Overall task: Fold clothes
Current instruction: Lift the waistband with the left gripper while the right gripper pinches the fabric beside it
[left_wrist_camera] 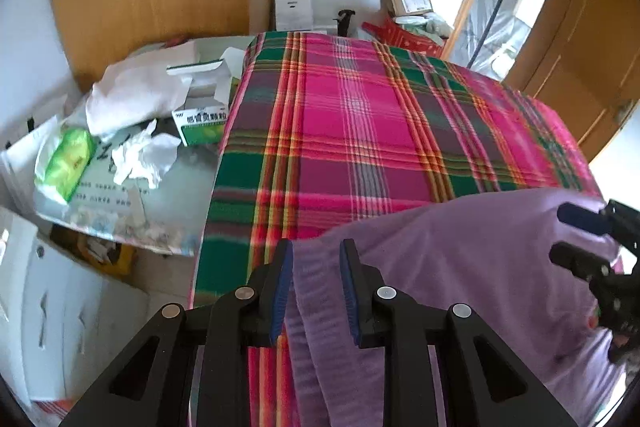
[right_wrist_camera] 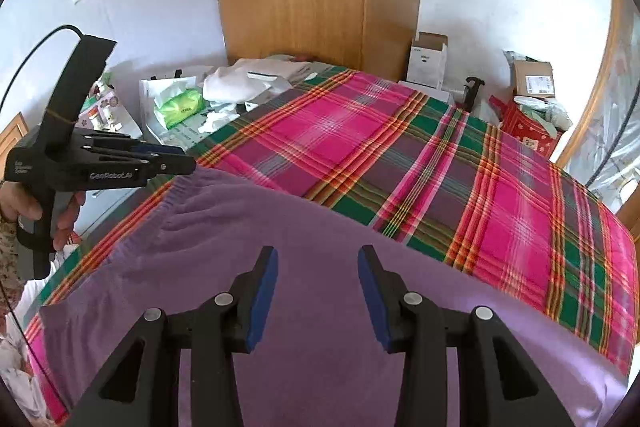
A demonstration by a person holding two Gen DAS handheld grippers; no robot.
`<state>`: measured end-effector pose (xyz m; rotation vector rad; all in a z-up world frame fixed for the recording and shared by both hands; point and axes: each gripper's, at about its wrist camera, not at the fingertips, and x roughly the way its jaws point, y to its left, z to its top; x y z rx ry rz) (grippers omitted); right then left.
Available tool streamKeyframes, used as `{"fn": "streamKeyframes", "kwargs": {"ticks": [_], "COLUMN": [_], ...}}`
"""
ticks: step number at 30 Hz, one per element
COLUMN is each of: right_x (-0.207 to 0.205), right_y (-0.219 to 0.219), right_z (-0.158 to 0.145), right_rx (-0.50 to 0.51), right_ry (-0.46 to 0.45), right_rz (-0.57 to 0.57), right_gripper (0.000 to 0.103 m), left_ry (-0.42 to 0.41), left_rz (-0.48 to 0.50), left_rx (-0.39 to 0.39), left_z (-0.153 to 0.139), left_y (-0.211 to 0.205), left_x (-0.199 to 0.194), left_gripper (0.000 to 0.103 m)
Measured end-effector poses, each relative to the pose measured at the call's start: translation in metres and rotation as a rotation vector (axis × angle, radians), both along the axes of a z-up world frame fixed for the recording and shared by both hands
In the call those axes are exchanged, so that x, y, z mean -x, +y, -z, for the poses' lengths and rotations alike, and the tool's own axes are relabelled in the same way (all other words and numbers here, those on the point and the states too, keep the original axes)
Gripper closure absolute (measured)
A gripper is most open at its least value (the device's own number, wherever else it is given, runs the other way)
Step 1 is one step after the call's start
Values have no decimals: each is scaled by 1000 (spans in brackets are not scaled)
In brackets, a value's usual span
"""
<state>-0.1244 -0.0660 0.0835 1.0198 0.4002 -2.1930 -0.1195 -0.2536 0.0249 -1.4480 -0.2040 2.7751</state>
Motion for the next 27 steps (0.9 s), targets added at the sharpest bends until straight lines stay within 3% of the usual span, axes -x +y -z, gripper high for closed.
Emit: {"fn": "streamKeyframes", "kwargs": {"ticks": [11,16,20,27], "right_x": [46,61,64,65], "right_y": [-15,-12,-12,-11], "right_z": [28,40,48,55], "right_rx": [-35,-27,-41,-34], "right_ry": [-25,-74,-87,-81], "right_rz": [-69,-81,-86,-102], "right_gripper": [59,56,55,52], "left_ry": [-32,-31,-29,-6], "left_rz": [48,105,121,201], "left_rx": [46,41,0,88], "left_z": [20,26,27,29], "left_y": [-2,2,-2,15], "left_x": [25,25,26,16], "left_gripper": [75,61,59,54]}}
